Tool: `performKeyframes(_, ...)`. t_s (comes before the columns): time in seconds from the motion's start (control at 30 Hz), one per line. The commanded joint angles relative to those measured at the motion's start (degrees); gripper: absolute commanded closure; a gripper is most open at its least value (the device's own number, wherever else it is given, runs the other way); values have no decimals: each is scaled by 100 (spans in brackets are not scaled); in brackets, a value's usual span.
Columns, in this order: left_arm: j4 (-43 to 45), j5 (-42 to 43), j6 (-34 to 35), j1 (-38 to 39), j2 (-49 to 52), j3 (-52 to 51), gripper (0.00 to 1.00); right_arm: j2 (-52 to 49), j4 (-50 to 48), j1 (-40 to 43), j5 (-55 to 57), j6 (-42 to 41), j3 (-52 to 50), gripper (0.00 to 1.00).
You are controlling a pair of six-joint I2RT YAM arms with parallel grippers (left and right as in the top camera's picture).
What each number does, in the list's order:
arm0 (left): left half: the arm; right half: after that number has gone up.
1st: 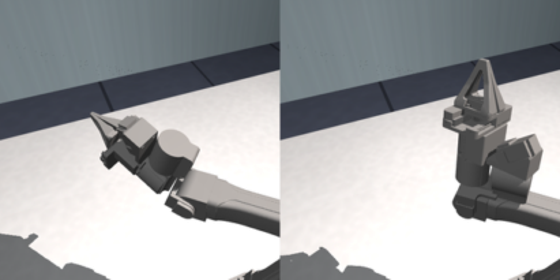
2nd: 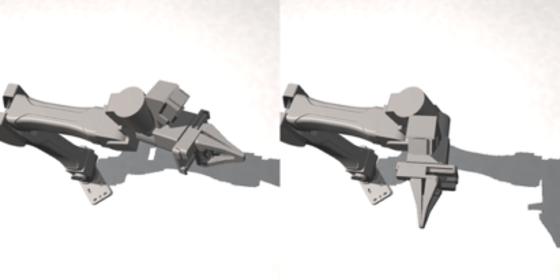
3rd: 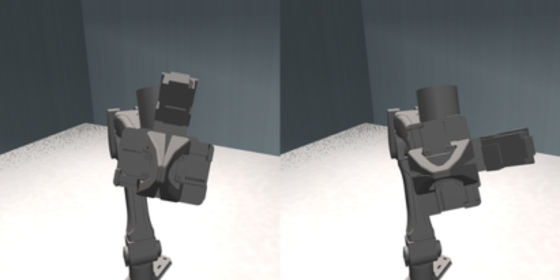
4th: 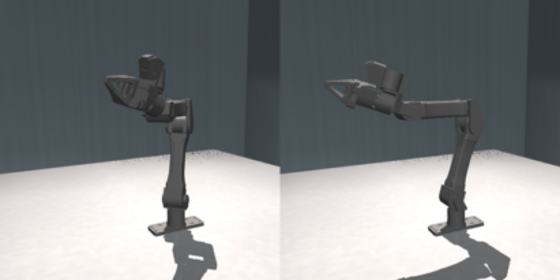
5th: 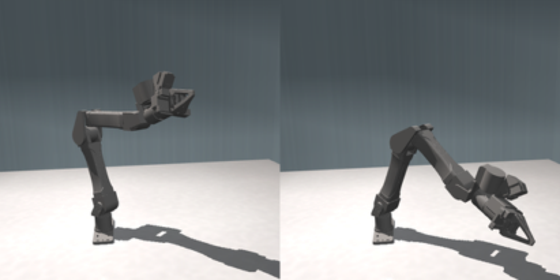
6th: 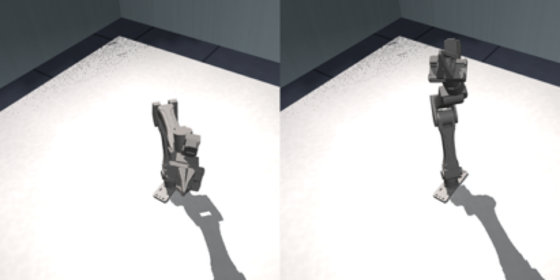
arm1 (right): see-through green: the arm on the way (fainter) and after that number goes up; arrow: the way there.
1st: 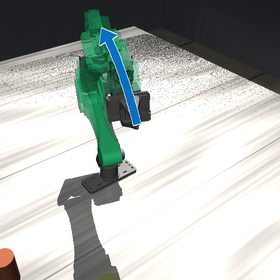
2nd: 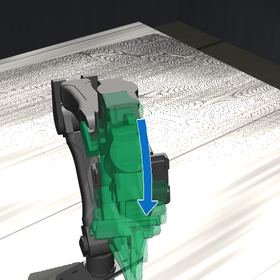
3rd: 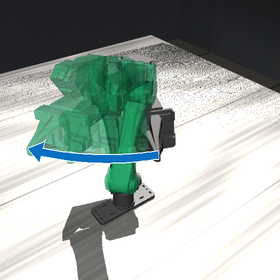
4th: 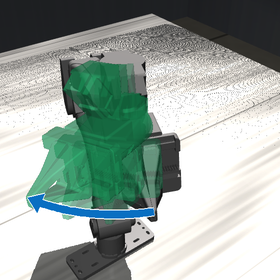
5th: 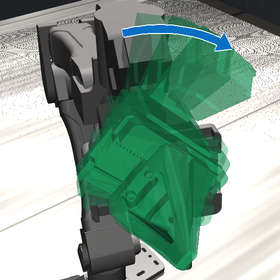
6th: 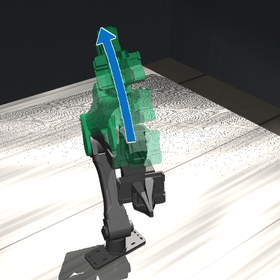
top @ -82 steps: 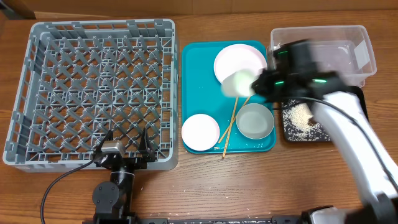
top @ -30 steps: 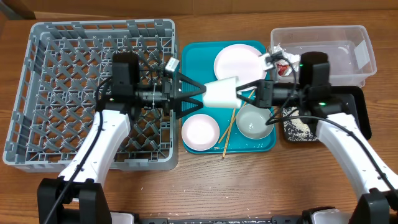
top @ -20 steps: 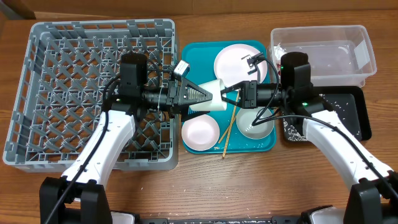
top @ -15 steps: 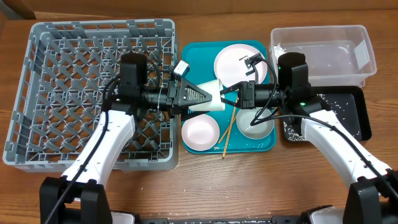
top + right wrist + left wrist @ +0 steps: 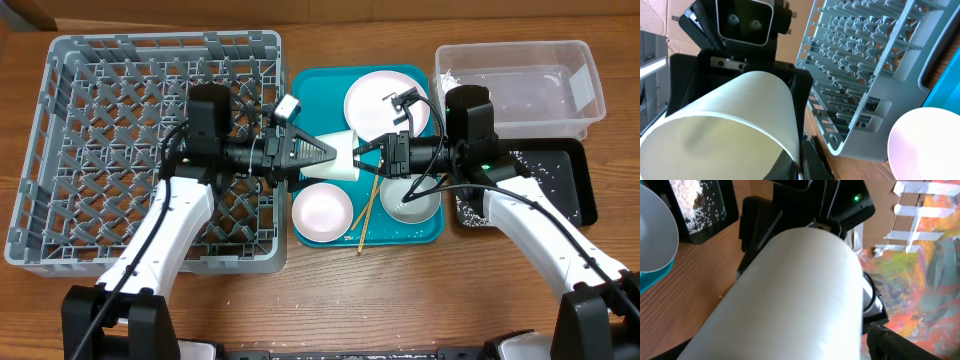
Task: Sort waste into correct bins and load items into the dishwasher
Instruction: 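Bring the cup toward the left gripper and grasp it with left, then release with right, lower the cup into the dish rack with left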
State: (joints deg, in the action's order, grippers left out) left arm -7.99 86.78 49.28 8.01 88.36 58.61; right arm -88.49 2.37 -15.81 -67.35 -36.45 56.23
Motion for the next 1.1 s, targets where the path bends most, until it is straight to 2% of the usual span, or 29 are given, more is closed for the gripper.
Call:
performKeyframes(0.0,234,11,299,-105,7,103,13,-37,-15,-26,-94,39,-13,96)
performKeyframes(0.27,544,55,564,-125,7,103,24,-37,-17,-26,-92,42,-13,96)
performKeyframes(0.47,546,140,562,-127,7,103,41,-37,-17,-26,-94,44,-13,96)
performKeyframes(0.53,546,138,560,-127,7,103,53,-37,-15,-26,-98,48,-13,96)
performKeyframes(0.6,546,136,560,-127,7,103,59,-37,-17,-26,-138,70,-13,96)
performKeyframes(0.77,564,120,555,-133,7,103,64,-37,-17,-26,-201,87,-13,96)
performKeyframes(0.97,1049,140,586,-140,4,103,79,-37,-22,26,-225,83,-13,75)
performKeyframes(1.07,1139,114,629,-149,4,103,81,-37,-39,131,-299,83,-13,72)
